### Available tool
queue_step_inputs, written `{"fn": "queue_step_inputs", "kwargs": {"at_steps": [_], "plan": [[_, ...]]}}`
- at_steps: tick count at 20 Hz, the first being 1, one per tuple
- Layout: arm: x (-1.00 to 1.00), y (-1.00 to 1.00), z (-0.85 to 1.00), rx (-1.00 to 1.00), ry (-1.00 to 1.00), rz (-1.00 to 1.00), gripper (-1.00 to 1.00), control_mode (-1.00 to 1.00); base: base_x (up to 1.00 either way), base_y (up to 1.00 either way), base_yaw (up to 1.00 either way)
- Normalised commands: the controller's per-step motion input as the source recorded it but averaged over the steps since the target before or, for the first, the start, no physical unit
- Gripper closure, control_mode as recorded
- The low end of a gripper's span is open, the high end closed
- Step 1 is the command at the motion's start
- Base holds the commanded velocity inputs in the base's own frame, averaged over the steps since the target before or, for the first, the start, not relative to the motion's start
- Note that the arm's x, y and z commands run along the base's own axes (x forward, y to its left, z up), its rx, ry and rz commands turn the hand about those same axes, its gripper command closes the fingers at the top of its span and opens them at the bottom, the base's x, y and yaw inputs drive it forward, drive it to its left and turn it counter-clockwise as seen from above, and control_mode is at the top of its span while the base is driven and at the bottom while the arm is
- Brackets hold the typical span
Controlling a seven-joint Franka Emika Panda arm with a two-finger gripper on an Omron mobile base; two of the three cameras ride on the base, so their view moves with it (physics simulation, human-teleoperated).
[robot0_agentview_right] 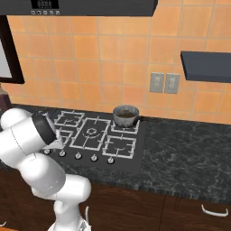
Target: Turn off the front left burner of the stove.
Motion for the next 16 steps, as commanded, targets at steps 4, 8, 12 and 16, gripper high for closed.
{"fn": "queue_step_inputs", "kwargs": {"at_steps": [4, 8, 12, 16], "plan": [[0.01, 0.03, -0.08, 0.00, 0.00, 0.00, 1.00, -1.00, 0.00, 0.00, 0.00], [0.00, 0.00, 0.00, 0.00, 0.00, 0.00, 1.00, -1.00, 0.00, 0.00, 0.00], [0.00, 0.00, -0.02, 0.00, 0.00, 0.00, 1.00, -1.00, 0.00, 0.00, 0.00], [0.00, 0.00, -0.11, 0.00, -0.02, 0.00, 1.00, -1.00, 0.00, 0.00, 0.00]]}}
